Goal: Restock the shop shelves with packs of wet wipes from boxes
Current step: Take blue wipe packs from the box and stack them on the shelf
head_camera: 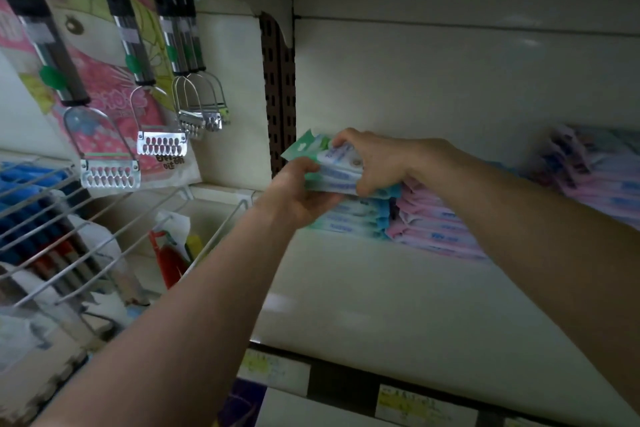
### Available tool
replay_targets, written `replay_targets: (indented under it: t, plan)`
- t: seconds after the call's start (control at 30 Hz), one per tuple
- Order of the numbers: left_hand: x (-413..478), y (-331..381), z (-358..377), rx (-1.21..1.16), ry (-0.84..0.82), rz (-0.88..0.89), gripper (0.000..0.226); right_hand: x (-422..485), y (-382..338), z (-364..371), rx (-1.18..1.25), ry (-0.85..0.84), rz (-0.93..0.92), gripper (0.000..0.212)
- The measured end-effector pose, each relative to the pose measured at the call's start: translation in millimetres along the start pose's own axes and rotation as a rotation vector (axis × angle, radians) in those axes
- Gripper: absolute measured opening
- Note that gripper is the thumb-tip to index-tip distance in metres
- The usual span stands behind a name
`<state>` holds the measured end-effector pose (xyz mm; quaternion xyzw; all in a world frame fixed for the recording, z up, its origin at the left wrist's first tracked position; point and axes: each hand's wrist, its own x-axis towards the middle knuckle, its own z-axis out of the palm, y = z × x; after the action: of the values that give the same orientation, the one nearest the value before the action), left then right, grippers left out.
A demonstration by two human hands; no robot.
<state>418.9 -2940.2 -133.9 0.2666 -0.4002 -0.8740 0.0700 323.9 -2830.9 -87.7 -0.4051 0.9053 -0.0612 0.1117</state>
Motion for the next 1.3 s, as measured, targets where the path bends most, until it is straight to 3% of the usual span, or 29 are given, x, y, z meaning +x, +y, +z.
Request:
replay_targets:
  t: [0.2, 0.33, 0.4, 0.47, 0.57, 0.63, 0.7, 0.77, 0.87, 1.0, 1.17, 1.3]
  plan:
    - [20.4, 2.5, -0.1, 0.550, 0.160, 0.044, 0.016, 13.2, 8.4, 22.3, -0.108, 0.037, -0.017, 0.086]
    - [24.0, 3.1, -5.8, 0.725, 0.212, 0.113, 0.012, 12.9, 12.7, 24.4, -0.214, 0.064, -0.031, 0.089]
    - [27.7, 2.8, -11.2, 0.784, 0.237, 0.141, 0.016, 10.0, 13.0, 21.6, -0.201, 0.069, -0.040, 0.076]
    - [31.2, 1.8, -14.6, 0.783, 0.256, 0.174, 0.034, 7.0, 13.2, 19.9, -0.184, 0.066, -0.060, 0.056]
    - [33.8, 0.7, -16.8, 0.818, 0.321, 0.316, 0.076, 3.6, 12.1, 17.1, -0.210, 0.080, -0.070, 0.042]
    - [31.7, 0.7, -15.8, 1.246, 0.374, 0.518, 0.091, 2.6, 9.7, 15.3, -0.248, 0.097, -0.071, 0.038]
    - [25.3, -0.8, -11.7, 1.747, 0.379, 0.694, 0.090, 2.0, 7.6, 15.1, -0.286, 0.086, -0.045, 0.043]
    - [25.9, -2.4, -8.6, 1.936, 0.277, 0.715, 0.079, 1.0, 5.9, 17.2, -0.340, 0.062, -0.009, 0.053]
    - [31.3, -4.4, -7.8, 1.938, 0.223, 0.717, 0.061, -0.9, 4.5, 21.7, -0.387, 0.105, -0.010, 0.049]
    - [33.2, -6.7, -4.5, 2.035, 0.325, 0.853, 0.046, -4.9, 1.6, 24.4, -0.397, 0.152, -0.021, 0.043]
    - [34.2, -12.6, 0.1, 2.062, 0.398, 0.842, 0.043, -8.6, 1.0, 22.9, -0.508, 0.217, -0.054, 0.031]
    - [34.7, -13.8, 0.3, 2.053, 0.379, 0.856, 0.045, -6.6, -3.4, 25.4, -0.448, 0.230, -0.027, 0.027]
